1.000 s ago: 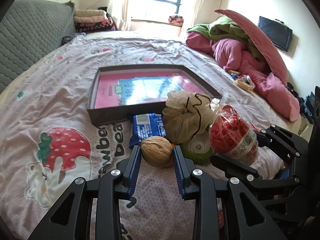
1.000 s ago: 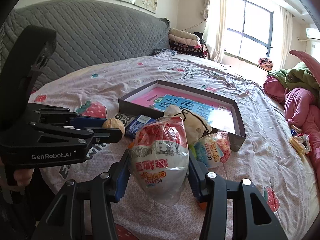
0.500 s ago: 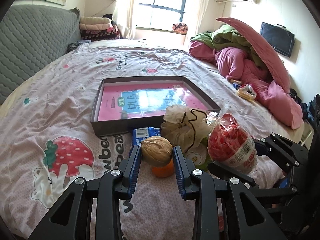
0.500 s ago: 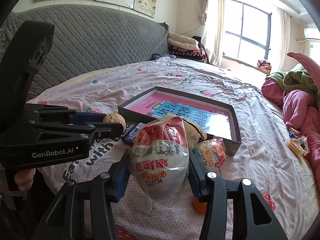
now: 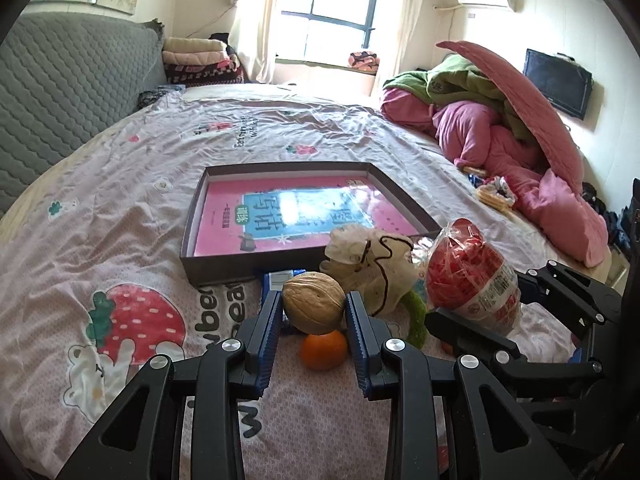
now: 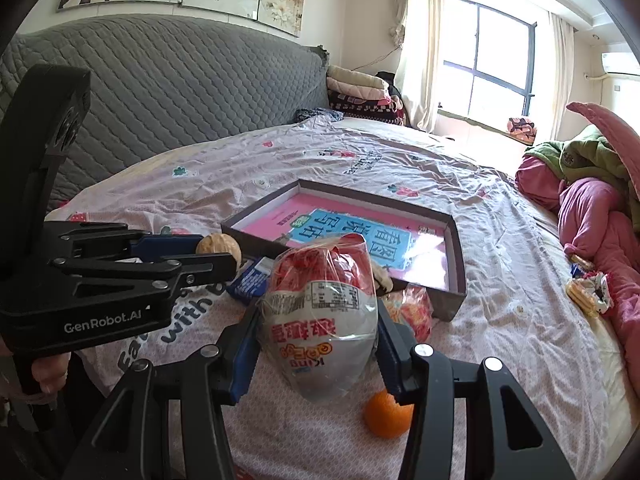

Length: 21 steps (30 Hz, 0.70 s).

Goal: Organize objects
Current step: 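Lift the Kinder egg with the right tool while the left tool lifts the walnut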

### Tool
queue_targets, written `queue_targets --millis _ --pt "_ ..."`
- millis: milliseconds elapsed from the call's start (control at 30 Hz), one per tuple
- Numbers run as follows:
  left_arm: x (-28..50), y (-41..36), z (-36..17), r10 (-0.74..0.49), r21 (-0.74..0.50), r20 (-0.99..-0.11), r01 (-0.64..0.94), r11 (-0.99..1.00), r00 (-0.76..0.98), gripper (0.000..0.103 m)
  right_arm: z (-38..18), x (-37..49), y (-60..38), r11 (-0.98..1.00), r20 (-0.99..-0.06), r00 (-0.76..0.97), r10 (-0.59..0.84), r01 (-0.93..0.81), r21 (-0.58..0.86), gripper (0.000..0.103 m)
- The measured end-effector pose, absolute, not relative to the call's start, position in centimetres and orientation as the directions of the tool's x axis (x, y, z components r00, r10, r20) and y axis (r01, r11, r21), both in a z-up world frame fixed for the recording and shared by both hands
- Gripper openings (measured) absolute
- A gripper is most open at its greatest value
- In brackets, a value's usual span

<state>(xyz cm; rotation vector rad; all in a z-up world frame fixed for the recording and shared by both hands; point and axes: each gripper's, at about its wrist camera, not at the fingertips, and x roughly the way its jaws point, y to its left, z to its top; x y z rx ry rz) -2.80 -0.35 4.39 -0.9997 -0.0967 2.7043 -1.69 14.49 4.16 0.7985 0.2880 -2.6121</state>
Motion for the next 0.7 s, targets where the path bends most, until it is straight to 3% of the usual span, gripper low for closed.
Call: queue_targets --millis 700 --pt "-8.2 -2.3 6.8 0.232 -0.159 -0.638 -0.169 -0.973 -0.734 0.033 5.6 -5.6 13.6 -0.900 -0.577 -0.757 -0.307 0.427 -0.082 0.051"
